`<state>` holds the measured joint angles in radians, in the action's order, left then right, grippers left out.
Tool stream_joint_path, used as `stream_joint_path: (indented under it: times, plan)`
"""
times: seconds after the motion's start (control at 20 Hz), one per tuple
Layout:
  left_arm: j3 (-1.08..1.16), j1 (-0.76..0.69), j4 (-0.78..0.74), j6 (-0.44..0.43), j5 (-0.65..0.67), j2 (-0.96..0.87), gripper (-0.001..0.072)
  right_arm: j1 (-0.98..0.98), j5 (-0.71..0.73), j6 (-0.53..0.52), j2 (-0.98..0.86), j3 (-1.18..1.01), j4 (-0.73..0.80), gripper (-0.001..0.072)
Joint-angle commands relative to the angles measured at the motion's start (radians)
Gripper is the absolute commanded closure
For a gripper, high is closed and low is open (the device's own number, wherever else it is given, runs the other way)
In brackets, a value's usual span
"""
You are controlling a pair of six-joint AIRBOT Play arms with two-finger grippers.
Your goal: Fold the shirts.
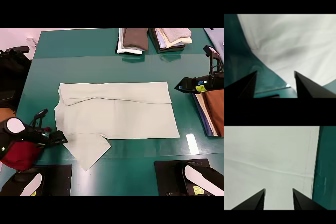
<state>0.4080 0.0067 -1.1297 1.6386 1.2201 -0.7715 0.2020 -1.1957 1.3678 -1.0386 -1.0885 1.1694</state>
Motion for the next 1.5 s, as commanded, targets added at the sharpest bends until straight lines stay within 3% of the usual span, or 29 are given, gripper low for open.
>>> stream_joint_path:
  times: [0.0, 0.25, 0.3, 0.35, 0.45, 0.5, 0.7, 0.95, 1.25, 1.35, 1.45]
  plan:
    - [-0.092, 0.0, 0.119, -0.022, -0.072, 0.018, 0.0167, 0.001, -0.018, 0.001, 0.01, 0.005, -0.001, 0.0307]
    - [-0.134, 0.0, 0.192, -0.026, -0.152, 0.018, 0.0168, 0.001, -0.036, 0.001, 0.01, 0.006, -0.001, 0.0307]
    - [-0.134, 0.0, 0.231, -0.047, -0.176, 0.018, 0.0227, 0.001, -0.039, 0.001, 0.011, 0.006, -0.001, 0.0307]
    - [-0.127, 0.0, 0.259, -0.088, -0.19, 0.018, 0.0433, 0.001, -0.047, 0.0, 0.013, 0.006, 0.0, 0.0307]
    - [-0.099, 0.0, 0.274, -0.129, -0.179, 0.019, 0.0665, 0.009, -0.091, -0.004, 0.014, 0.006, 0.015, 0.0307]
    - [-0.081, 0.0, 0.272, -0.151, -0.159, 0.019, 0.0684, 0.027, -0.127, -0.017, 0.016, 0.016, 0.023, 0.0307]
    - [-0.016, 0.0, 0.213, -0.179, -0.075, 0.019, 0.0685, 0.2, -0.237, -0.054, 0.066, 0.22, 0.039, 0.0307]
    - [0.007, 0.0, 0.212, -0.2, -0.074, 0.018, 0.0685, 0.472, -0.245, -0.095, 0.05, 0.49, 0.026, 0.0259]
    - [0.007, 0.0, 0.213, -0.2, -0.075, 0.018, 0.0684, 0.397, -0.179, -0.098, -0.046, 0.559, 0.0, 0.0265]
    - [0.007, 0.0, 0.212, -0.201, -0.069, 0.018, 0.0684, 0.312, -0.152, -0.097, -0.064, 0.559, 0.003, 0.039]
    - [0.008, 0.0, 0.199, -0.201, -0.055, 0.018, 0.0684, 0.242, -0.103, -0.097, -0.053, 0.559, 0.008, 0.0434]
